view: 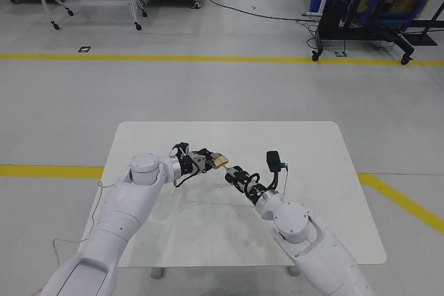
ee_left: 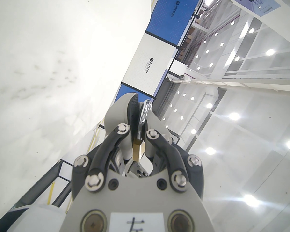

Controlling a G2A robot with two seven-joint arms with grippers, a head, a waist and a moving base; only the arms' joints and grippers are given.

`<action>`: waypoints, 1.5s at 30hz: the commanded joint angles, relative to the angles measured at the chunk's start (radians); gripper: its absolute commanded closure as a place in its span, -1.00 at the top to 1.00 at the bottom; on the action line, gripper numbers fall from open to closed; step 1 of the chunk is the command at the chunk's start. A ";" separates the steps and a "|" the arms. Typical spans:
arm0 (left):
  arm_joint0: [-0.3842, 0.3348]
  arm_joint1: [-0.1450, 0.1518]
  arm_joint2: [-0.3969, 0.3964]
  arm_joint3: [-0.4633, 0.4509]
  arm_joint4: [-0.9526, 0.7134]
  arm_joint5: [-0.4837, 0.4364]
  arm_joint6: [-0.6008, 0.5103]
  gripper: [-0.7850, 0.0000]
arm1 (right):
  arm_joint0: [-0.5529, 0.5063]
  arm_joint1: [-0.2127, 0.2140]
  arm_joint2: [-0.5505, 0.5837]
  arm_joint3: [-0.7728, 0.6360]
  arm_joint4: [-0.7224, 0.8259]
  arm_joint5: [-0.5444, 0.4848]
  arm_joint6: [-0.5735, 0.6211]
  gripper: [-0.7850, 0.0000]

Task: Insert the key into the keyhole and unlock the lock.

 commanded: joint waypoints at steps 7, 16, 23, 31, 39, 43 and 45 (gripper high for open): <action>0.004 0.004 -0.002 -0.011 0.005 0.009 -0.001 -1.00 | 0.016 -0.009 -0.003 0.015 0.010 0.005 -0.004 -1.00; 0.004 0.002 0.007 -0.015 0.011 0.006 0.010 -1.00 | 0.033 -0.025 -0.028 0.036 0.009 0.032 -0.050 -1.00; 0.006 0.002 0.011 -0.019 0.015 -0.002 0.012 -1.00 | 0.043 -0.036 -0.043 0.046 0.008 0.037 -0.069 -1.00; 0.007 0.002 0.018 -0.022 0.022 -0.010 0.002 -1.00 | 0.059 -0.048 -0.042 0.073 0.026 0.034 -0.088 -1.00; 0.005 0.006 0.006 -0.021 0.016 -0.014 -0.008 -1.00 | 0.058 -0.049 -0.039 0.077 0.028 0.011 -0.045 1.00; 0.007 0.009 -0.004 -0.024 0.008 -0.023 -0.005 -1.00 | 0.058 -0.049 -0.039 0.077 0.028 0.011 -0.045 1.00; 0.010 0.010 -0.010 -0.028 0.003 -0.030 -0.001 -1.00 | 0.058 -0.049 -0.039 0.077 0.028 0.011 -0.045 1.00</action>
